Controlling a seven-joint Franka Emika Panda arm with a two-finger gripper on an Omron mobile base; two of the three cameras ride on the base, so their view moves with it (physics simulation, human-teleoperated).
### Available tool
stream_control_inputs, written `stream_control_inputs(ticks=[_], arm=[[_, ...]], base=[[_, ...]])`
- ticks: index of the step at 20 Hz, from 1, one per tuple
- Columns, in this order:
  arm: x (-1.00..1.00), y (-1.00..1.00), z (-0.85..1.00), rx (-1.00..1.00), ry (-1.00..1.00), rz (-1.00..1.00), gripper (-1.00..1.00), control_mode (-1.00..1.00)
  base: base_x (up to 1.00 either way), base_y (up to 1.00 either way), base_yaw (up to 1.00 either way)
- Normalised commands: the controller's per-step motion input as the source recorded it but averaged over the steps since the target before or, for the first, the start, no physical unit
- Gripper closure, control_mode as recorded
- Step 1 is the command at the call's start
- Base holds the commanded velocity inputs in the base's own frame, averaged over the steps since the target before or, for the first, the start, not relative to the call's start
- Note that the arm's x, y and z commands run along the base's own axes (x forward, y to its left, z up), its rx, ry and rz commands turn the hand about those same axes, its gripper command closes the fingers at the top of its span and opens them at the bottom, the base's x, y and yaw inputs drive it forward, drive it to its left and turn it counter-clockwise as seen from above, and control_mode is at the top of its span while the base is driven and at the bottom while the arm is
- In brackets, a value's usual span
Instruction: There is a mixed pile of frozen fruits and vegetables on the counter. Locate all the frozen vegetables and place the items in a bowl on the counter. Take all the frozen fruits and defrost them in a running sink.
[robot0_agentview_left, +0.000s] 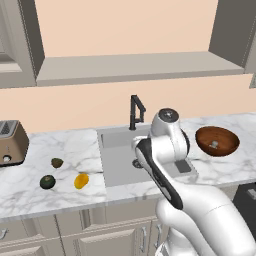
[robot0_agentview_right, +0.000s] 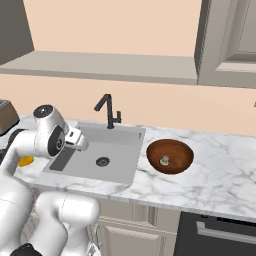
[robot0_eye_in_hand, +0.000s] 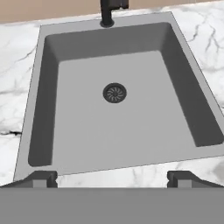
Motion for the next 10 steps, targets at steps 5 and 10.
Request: stream_control_inputs(ticks=[5,10], arm=[[-0.08,0.92,-0.02,-0.07,0.15,0.21,-1.00,-1.00],[-0.22,0.90,-0.08,-0.05,0.09,0.23,-1.00,-1.00]], base=[[0.00,0.00,0.00],[0.00,0.00,0.00]])
